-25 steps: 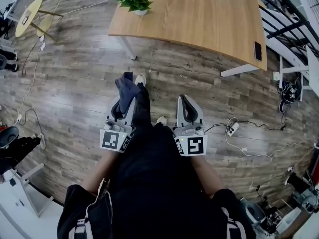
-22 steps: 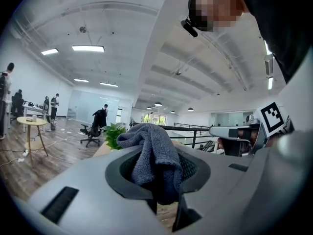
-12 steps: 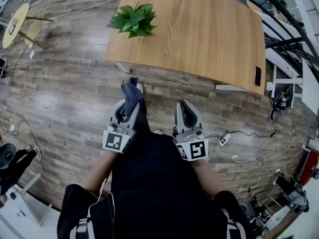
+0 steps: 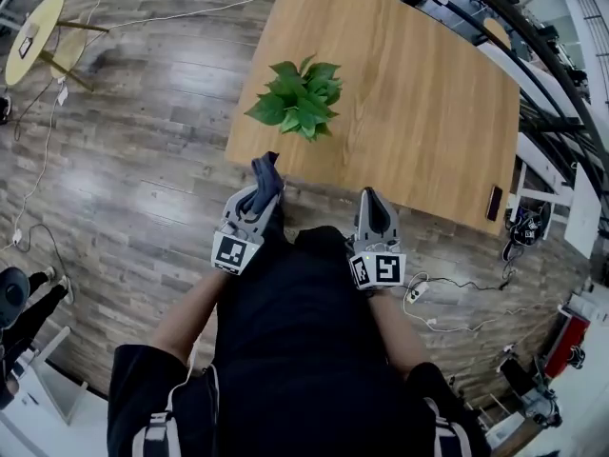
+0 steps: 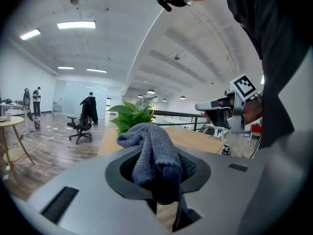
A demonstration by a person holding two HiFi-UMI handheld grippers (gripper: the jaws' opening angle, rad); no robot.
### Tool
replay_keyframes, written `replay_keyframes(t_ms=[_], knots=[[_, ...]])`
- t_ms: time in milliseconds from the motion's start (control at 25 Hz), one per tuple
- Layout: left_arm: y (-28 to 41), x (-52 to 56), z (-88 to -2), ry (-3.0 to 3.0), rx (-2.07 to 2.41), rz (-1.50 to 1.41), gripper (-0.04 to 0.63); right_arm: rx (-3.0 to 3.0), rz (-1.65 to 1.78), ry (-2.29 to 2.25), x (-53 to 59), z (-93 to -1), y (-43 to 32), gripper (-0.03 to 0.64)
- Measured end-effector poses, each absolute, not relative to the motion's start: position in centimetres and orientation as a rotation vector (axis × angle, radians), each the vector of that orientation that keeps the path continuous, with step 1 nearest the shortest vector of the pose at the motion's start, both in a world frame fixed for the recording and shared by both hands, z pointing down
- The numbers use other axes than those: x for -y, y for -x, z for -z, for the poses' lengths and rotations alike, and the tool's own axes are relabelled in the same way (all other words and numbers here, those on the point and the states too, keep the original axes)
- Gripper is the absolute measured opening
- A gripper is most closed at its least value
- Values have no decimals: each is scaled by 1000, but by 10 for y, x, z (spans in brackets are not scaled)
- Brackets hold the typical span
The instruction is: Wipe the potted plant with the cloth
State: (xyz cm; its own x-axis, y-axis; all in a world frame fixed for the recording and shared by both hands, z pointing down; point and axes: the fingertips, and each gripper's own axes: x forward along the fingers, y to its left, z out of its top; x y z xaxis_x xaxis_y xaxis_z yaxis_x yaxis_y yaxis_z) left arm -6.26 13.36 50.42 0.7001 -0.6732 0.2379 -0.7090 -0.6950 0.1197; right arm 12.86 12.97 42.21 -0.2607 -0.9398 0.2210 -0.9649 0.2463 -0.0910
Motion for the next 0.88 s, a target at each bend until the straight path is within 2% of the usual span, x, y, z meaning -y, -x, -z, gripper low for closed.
replay_keyframes(t_ms=[120,280,400,520,880], knots=[[75,-110,-543,-2652,1095,-332,124,2367,-423,-1784,-106,-455,-123,20],[81,-78,-583,-2538,1078,-410,124,2398,-362,-1527,-80,-504,-106,36],[80,-53,-608,-2437,1087,-436,126,2427,-375,-1350,-61,-540,-97,176],[79,-24,-621,-2349,1136,-421,126,2425,-342,-1199,-36,-570,-89,224],[56,40,-636,-2376,1117,-599,126,2434,-231,-841,18,-614,-70,250]])
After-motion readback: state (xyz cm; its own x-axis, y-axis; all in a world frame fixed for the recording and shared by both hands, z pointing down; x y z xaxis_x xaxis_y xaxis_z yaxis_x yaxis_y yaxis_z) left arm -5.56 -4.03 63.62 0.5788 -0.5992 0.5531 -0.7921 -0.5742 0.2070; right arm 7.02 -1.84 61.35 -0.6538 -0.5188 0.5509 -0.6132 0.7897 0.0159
